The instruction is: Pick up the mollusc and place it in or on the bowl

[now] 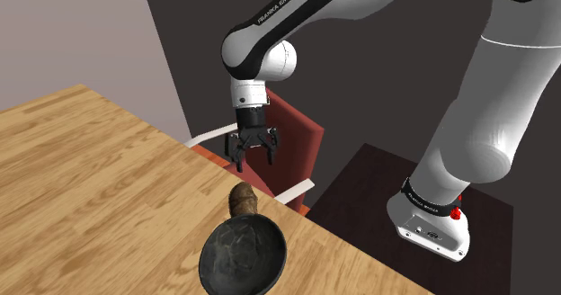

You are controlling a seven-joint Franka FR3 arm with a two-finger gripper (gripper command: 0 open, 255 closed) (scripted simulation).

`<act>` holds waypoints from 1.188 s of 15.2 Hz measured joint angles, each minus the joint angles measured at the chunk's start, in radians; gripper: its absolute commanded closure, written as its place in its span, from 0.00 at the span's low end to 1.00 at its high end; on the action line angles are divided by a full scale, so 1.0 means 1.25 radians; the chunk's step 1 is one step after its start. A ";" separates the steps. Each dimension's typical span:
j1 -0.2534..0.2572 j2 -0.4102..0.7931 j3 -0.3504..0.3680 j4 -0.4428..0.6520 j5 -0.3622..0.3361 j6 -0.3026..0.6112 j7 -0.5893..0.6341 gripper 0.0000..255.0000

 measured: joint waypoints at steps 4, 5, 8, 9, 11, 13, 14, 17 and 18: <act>0.016 0.109 0.014 0.060 0.051 0.039 0.021 0.00; 0.019 0.118 0.017 0.059 0.059 0.049 0.022 0.00; 0.027 0.134 0.024 0.052 0.071 0.074 0.020 0.00; 0.031 0.140 0.026 0.048 0.075 0.085 0.018 0.00; 0.038 0.150 0.032 0.039 0.083 0.106 0.015 0.00; 0.042 0.154 0.034 0.035 0.087 0.116 0.013 0.00; 0.042 0.155 0.035 0.034 0.087 0.118 0.013 0.00; 0.043 0.155 0.035 0.033 0.088 0.119 0.013 0.00; 0.043 0.155 0.035 0.033 0.088 0.120 0.013 0.00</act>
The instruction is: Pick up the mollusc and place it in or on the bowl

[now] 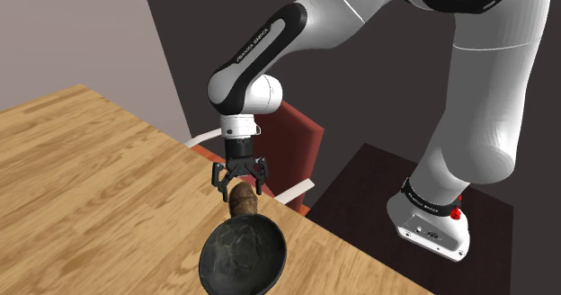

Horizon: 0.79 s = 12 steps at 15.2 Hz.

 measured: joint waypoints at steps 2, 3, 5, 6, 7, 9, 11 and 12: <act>-0.001 -0.003 -0.001 0.001 -0.001 -0.002 0.001 1.00; -0.002 -0.004 -0.002 0.002 -0.001 -0.004 0.001 1.00; -0.002 -0.005 -0.002 0.002 -0.001 -0.002 0.001 1.00; -0.002 -0.005 -0.002 0.002 0.000 -0.002 0.001 1.00; -0.002 -0.006 -0.001 0.001 0.000 -0.002 0.001 1.00; -0.001 -0.006 -0.001 0.000 0.001 -0.001 0.001 1.00; -0.001 -0.005 -0.001 0.001 0.001 -0.001 0.001 1.00; -0.001 -0.008 -0.001 0.001 0.000 -0.005 0.002 1.00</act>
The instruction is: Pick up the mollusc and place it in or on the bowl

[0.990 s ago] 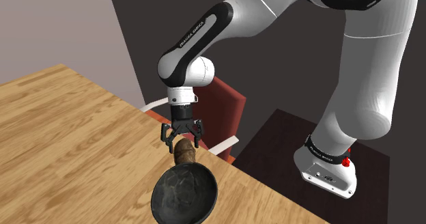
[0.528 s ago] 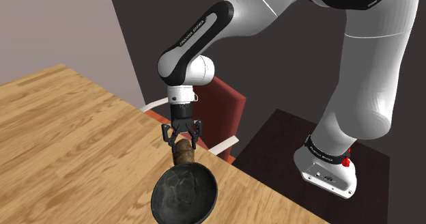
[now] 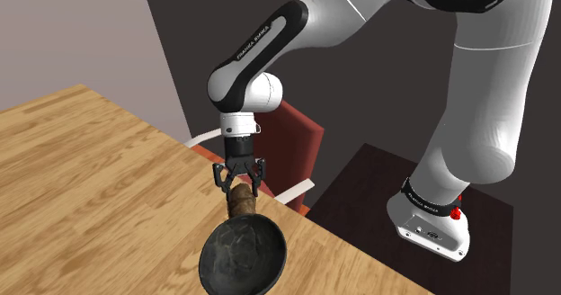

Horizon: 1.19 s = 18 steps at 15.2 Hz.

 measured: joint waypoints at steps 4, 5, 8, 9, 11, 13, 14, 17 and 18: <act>-0.003 -0.028 0.000 0.001 -0.002 -0.026 0.014 1.00; -0.004 -0.037 0.000 0.002 -0.003 -0.036 0.019 1.00; -0.005 -0.059 0.001 0.007 -0.004 -0.059 0.033 1.00; -0.006 -0.069 0.002 0.006 -0.004 -0.067 0.037 1.00; -0.008 -0.084 0.001 0.010 -0.005 -0.085 0.045 1.00; -0.010 -0.097 0.001 0.016 -0.008 -0.103 0.055 1.00; -0.011 -0.105 0.000 0.016 -0.008 -0.112 0.058 1.00; -0.014 -0.126 0.000 0.024 -0.010 -0.138 0.072 1.00; -0.015 -0.134 0.000 0.024 -0.009 -0.146 0.075 1.00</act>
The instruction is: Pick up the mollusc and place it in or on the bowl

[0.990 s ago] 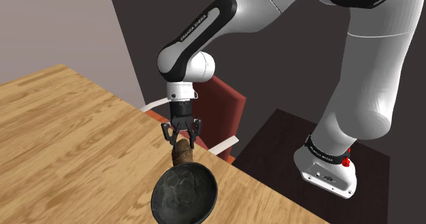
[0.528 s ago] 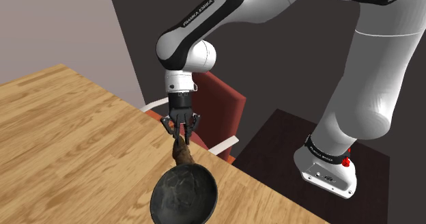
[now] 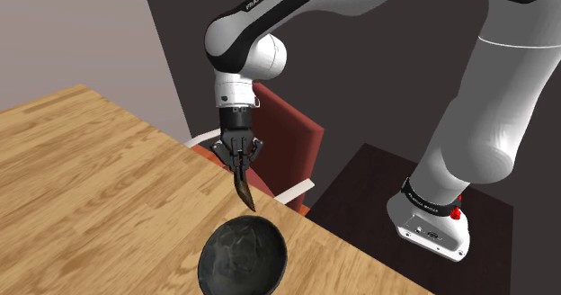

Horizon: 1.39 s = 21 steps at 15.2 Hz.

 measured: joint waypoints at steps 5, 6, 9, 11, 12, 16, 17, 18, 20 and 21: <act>-0.004 -0.029 -0.001 0.018 -0.003 -0.042 0.022 1.00; -0.004 -0.034 -0.002 0.023 -0.003 -0.051 0.027 1.00; -0.006 -0.053 -0.002 0.036 -0.004 -0.078 0.042 1.00; -0.002 -0.062 0.002 0.033 0.001 -0.080 0.050 1.00; 0.004 -0.071 0.008 0.024 0.008 -0.074 0.057 1.00; 0.037 -0.117 0.041 -0.026 0.047 -0.040 0.090 1.00; 0.037 -0.117 0.041 -0.026 0.047 -0.040 0.090 0.00; 0.037 -0.117 0.041 -0.026 0.047 -0.040 0.090 0.00; 0.060 -0.087 0.061 0.016 -0.058 -0.011 0.200 0.00; 0.080 -0.056 0.072 0.055 -0.150 -0.004 0.295 0.00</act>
